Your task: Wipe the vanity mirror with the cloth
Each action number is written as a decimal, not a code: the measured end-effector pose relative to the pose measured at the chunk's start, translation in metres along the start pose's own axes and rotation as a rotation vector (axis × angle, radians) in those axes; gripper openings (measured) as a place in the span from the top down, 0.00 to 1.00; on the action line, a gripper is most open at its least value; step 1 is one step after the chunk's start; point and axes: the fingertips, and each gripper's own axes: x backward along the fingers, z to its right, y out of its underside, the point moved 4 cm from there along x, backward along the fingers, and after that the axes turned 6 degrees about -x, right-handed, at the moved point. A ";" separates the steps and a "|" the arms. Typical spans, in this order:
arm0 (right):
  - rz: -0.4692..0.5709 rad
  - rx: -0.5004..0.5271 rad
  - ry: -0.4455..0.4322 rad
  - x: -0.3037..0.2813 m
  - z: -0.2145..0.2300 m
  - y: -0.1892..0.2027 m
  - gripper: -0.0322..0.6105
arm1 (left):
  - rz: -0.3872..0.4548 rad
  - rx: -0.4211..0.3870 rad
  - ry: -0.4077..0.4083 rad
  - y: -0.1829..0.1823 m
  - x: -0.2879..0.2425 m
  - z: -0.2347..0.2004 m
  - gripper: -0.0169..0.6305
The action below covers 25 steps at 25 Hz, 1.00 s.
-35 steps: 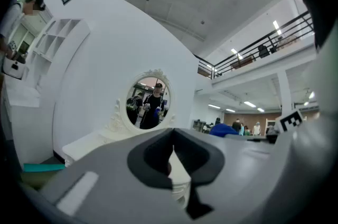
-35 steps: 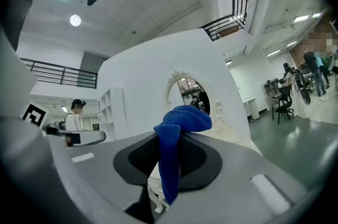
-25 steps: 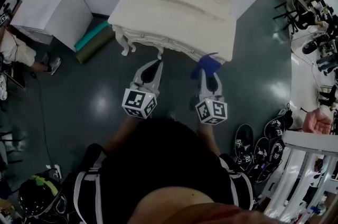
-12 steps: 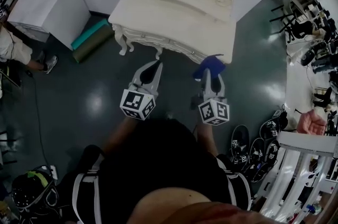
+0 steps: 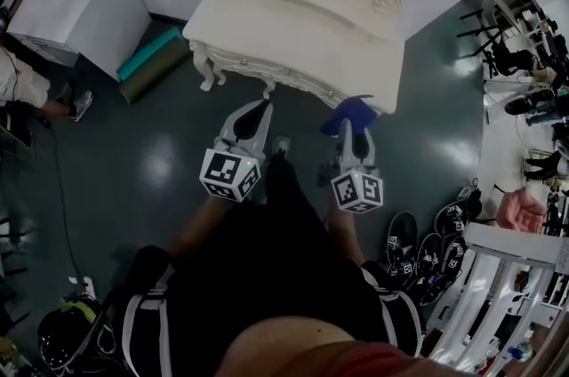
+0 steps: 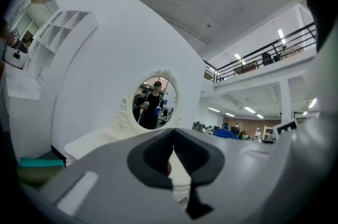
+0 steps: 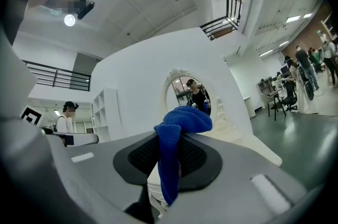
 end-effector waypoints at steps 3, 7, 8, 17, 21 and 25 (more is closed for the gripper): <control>0.003 0.002 -0.013 -0.030 0.009 0.002 0.83 | -0.001 0.001 -0.011 0.003 -0.024 -0.013 0.96; 0.016 0.000 -0.023 -0.070 0.026 -0.005 0.83 | 0.001 -0.009 -0.005 -0.001 -0.069 -0.022 0.96; 0.019 -0.001 -0.023 -0.082 0.032 -0.008 0.83 | 0.002 -0.014 0.000 -0.002 -0.084 -0.025 0.96; 0.027 0.002 -0.021 -0.200 0.100 -0.046 0.83 | 0.007 -0.031 0.012 -0.018 -0.224 -0.042 0.96; 0.032 0.020 -0.046 -0.246 0.116 -0.065 0.83 | 0.009 -0.024 -0.008 -0.027 -0.267 -0.051 0.96; 0.056 0.032 -0.072 -0.284 0.129 -0.084 0.83 | 0.025 -0.030 -0.039 -0.038 -0.297 -0.060 0.96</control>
